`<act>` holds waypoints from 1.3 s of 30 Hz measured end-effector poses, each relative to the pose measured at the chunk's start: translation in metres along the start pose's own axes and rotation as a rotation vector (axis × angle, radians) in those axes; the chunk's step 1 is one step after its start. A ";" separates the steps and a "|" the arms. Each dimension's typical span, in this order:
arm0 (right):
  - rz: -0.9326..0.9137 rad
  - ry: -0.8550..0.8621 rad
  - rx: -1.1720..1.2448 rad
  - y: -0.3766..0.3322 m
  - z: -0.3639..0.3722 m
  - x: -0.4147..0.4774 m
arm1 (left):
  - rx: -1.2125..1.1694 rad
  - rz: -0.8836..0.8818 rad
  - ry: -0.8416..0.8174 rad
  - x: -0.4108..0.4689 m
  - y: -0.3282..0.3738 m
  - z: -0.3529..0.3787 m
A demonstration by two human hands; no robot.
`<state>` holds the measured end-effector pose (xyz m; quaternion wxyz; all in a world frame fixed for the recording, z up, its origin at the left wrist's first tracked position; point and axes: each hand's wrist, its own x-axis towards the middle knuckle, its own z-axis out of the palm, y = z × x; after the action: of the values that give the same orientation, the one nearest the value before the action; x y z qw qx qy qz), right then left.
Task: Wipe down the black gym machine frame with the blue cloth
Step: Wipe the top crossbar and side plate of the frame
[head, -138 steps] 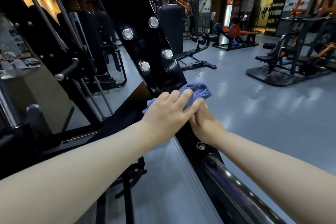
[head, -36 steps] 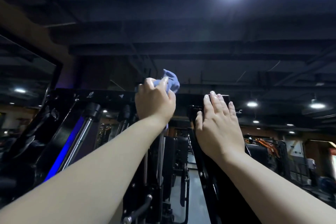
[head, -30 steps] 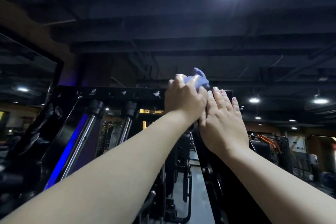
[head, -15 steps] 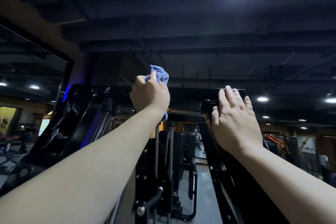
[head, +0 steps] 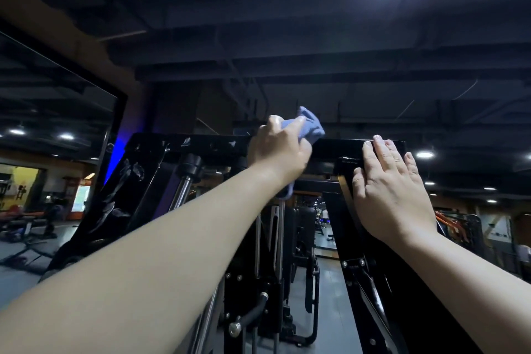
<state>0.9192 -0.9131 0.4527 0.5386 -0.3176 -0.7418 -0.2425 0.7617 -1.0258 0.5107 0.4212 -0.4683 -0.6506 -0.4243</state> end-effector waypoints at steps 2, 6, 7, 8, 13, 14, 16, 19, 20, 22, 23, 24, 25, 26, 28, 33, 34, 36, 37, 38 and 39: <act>0.004 0.003 0.005 0.000 0.000 -0.001 | 0.089 -0.144 0.070 -0.001 -0.015 -0.004; 0.003 0.009 0.010 -0.002 0.001 -0.002 | 0.072 -0.559 0.135 0.006 -0.014 0.000; 0.005 0.006 0.011 -0.001 0.001 -0.003 | 0.047 -0.599 0.146 0.007 -0.006 0.003; 0.008 0.002 0.012 -0.001 0.001 -0.003 | 0.027 -0.595 0.157 0.008 0.004 0.007; 0.018 -0.035 0.022 -0.002 -0.005 -0.001 | -0.098 -0.107 0.019 -0.007 0.056 0.025; 0.015 -0.039 0.022 -0.002 -0.005 0.000 | -0.074 -0.010 -0.003 -0.010 0.058 0.026; 0.014 -0.028 0.036 -0.003 -0.005 0.001 | -0.024 0.109 -0.010 -0.009 0.047 0.025; 0.027 -0.032 0.049 -0.002 -0.006 0.001 | 0.021 0.132 0.051 -0.005 0.015 0.018; 0.032 -0.033 0.047 -0.002 -0.006 0.001 | 0.048 0.083 0.099 -0.003 0.003 0.015; 0.041 -0.036 0.050 -0.003 -0.007 0.000 | 0.089 -0.106 0.179 0.001 -0.018 0.008; 0.044 -0.040 0.054 -0.003 -0.007 0.000 | 0.081 -0.222 0.192 0.003 -0.024 0.005; 0.046 -0.044 0.052 -0.003 -0.007 -0.001 | 0.057 -0.317 0.194 0.004 -0.026 0.005; 0.046 -0.046 0.048 -0.003 -0.006 -0.002 | 0.039 -0.380 0.196 0.004 -0.023 0.006; 0.048 -0.047 0.045 -0.002 -0.006 -0.002 | 0.031 -0.409 0.198 0.003 -0.017 0.009; 0.051 -0.046 0.056 -0.002 -0.006 -0.003 | 0.007 -0.391 0.192 0.002 0.003 0.015; 0.040 -0.054 0.032 0.003 -0.009 0.000 | -0.077 0.025 0.061 -0.014 0.053 0.029; 0.041 -0.054 0.024 0.005 -0.010 -0.001 | -0.062 0.114 0.033 -0.018 0.055 0.029; 0.034 -0.061 0.008 0.007 -0.010 -0.001 | -0.047 0.202 -0.024 -0.020 0.046 0.025; 0.031 -0.057 0.008 0.006 -0.010 -0.002 | -0.040 0.210 -0.042 -0.017 0.036 0.021; 0.031 -0.049 0.013 0.005 -0.009 -0.002 | -0.028 0.200 -0.046 -0.013 0.025 0.016; 0.032 -0.037 0.018 0.004 -0.007 -0.003 | -0.014 0.174 -0.037 -0.009 0.014 0.010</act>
<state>0.9272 -0.9164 0.4524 0.5315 -0.3288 -0.7486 -0.2214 0.7754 -1.0158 0.5017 0.4410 -0.5338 -0.6121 -0.3820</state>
